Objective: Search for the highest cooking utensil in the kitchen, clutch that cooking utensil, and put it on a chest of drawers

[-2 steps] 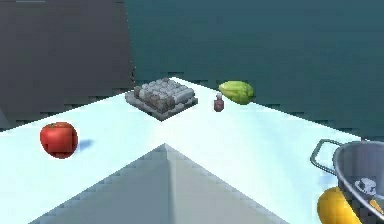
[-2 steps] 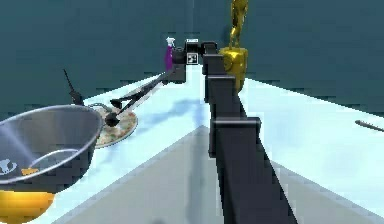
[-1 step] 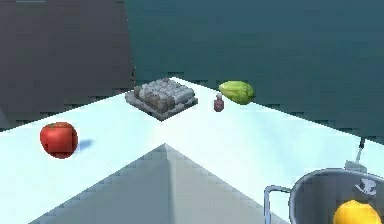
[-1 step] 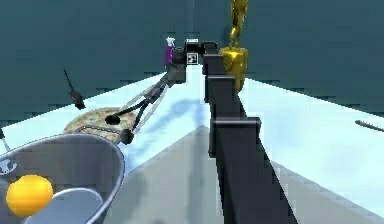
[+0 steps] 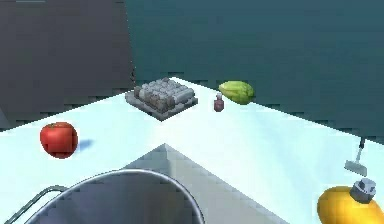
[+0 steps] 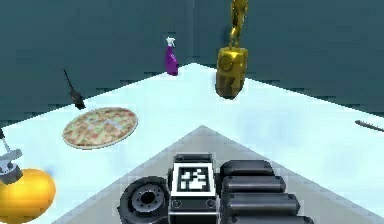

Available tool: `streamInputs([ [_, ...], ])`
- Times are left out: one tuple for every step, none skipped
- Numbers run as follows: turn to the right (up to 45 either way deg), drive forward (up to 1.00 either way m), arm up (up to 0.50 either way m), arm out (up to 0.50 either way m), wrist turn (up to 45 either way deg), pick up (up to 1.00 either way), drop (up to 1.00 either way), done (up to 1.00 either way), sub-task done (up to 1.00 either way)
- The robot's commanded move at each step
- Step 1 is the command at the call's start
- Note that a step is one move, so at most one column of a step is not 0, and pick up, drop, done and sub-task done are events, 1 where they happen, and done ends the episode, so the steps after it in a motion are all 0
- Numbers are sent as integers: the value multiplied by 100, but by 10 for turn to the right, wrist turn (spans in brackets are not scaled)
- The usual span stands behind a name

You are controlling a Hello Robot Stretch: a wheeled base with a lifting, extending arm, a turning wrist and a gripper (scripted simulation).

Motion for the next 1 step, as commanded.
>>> streamInputs([
  [-450,0,0,0,0,0,0,0,0],
])
